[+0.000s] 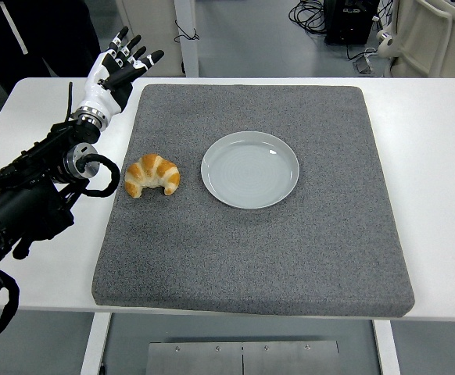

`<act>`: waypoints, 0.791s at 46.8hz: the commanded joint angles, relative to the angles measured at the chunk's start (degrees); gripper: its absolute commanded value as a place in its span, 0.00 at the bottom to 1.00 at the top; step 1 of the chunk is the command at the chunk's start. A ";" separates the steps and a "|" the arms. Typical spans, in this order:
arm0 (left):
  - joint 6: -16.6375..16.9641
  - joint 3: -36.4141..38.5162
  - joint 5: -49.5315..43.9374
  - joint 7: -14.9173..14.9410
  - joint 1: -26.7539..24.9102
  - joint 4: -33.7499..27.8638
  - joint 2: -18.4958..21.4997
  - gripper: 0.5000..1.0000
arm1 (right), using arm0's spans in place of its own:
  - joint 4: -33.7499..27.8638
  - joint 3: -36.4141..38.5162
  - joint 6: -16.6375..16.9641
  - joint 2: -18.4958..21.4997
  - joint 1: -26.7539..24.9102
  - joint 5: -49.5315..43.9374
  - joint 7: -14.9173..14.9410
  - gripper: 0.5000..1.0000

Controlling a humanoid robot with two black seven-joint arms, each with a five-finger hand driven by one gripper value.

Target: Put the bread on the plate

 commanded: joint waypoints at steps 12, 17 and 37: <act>9.12 4.61 5.15 0.44 0.27 -21.26 12.53 0.94 | 0.01 0.00 0.00 0.00 -0.01 0.00 -0.01 1.00; 9.21 4.88 7.17 1.41 0.19 -21.44 12.62 0.94 | 0.01 0.00 0.00 0.00 -0.01 0.00 -0.01 1.00; 9.65 10.32 30.63 3.34 0.10 -29.51 18.59 0.94 | 0.01 0.00 0.00 0.00 -0.01 0.00 -0.01 1.00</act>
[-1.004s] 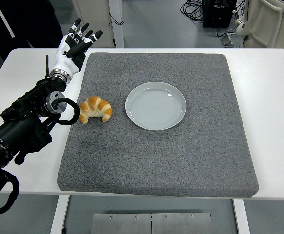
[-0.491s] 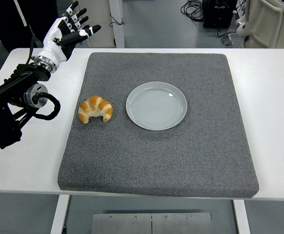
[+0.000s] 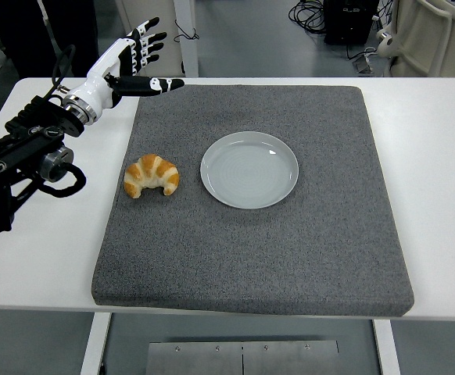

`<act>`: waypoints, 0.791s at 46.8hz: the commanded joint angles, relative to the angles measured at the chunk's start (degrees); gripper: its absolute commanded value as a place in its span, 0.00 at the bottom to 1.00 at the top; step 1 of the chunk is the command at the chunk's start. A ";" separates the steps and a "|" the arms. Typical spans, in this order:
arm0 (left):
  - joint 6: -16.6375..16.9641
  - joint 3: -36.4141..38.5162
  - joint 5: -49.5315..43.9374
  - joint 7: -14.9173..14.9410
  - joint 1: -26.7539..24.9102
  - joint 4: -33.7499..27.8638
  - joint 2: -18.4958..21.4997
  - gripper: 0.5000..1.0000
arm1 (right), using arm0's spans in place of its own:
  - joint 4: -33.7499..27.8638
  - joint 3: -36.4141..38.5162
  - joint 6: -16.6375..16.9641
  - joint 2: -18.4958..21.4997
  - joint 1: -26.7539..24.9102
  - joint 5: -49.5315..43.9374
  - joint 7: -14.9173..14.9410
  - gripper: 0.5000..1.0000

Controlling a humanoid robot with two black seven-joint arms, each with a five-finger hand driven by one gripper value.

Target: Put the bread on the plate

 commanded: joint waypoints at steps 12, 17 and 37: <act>-0.14 6.00 15.86 0.84 0.00 -10.32 8.13 0.94 | -0.09 0.00 0.00 0.00 0.00 0.00 -0.01 1.00; -0.22 7.57 16.75 1.02 0.26 -10.32 8.39 0.94 | 0.00 0.00 0.00 0.00 0.00 0.00 -0.01 1.00; 0.39 11.27 21.14 1.02 0.44 -10.67 9.88 0.94 | 0.00 -0.09 0.00 0.00 0.00 0.00 -0.01 1.00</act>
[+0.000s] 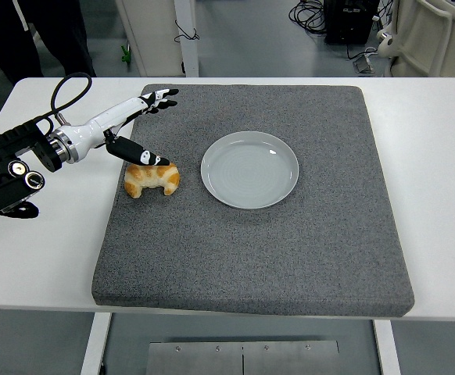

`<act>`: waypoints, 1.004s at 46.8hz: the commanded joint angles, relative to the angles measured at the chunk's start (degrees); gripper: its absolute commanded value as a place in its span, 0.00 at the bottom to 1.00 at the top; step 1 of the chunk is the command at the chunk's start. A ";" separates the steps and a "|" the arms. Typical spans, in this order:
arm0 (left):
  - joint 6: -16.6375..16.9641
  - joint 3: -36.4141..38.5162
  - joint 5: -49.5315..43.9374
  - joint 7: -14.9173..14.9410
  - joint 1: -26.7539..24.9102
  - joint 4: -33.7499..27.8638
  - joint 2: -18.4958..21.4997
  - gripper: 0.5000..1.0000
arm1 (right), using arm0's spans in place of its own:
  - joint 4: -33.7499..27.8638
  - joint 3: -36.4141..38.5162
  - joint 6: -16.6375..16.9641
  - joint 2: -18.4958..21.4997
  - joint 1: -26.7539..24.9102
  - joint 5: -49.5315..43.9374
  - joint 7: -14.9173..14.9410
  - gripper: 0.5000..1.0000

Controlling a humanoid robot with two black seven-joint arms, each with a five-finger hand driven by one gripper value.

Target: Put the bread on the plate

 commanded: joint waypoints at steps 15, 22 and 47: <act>0.09 0.80 7.39 -0.13 0.20 -0.96 1.60 0.94 | 0.02 0.00 0.00 0.00 0.00 0.00 0.00 1.00; 1.50 1.16 10.12 -0.13 0.64 -0.96 1.60 0.94 | 0.02 0.00 0.00 0.00 0.00 0.00 0.00 1.00; 7.12 6.87 13.11 -0.13 1.17 0.18 1.51 0.94 | 0.02 0.00 0.00 0.00 0.00 0.00 0.00 1.00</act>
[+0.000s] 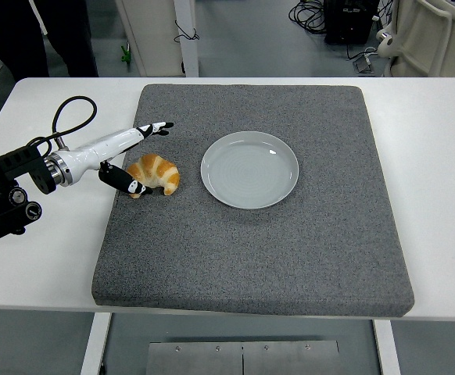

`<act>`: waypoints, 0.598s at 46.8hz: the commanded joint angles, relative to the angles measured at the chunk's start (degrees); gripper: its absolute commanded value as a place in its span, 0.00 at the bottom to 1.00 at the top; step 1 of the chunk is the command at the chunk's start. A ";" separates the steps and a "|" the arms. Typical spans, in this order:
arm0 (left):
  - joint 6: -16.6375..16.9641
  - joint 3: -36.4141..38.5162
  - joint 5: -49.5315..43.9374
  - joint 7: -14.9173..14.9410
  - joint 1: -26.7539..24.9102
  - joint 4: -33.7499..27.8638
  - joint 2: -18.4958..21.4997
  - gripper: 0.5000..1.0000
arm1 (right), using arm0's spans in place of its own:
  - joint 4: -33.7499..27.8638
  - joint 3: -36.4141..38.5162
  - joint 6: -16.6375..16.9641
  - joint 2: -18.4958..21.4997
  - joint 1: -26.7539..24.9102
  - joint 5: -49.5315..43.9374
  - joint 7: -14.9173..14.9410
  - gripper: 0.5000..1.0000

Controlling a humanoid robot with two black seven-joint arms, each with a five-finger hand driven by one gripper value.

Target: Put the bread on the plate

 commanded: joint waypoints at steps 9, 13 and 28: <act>0.80 0.10 -0.09 0.18 -0.09 1.72 -0.80 0.94 | -0.09 0.00 0.00 0.00 0.00 0.00 0.00 1.00; 0.80 0.10 -0.10 0.18 0.00 2.69 -1.85 0.94 | -0.09 0.00 0.00 0.00 0.00 0.00 0.00 1.00; 0.80 0.10 -0.18 0.44 -0.17 4.45 -3.79 0.94 | 0.00 0.00 0.00 0.00 0.00 0.00 0.00 1.00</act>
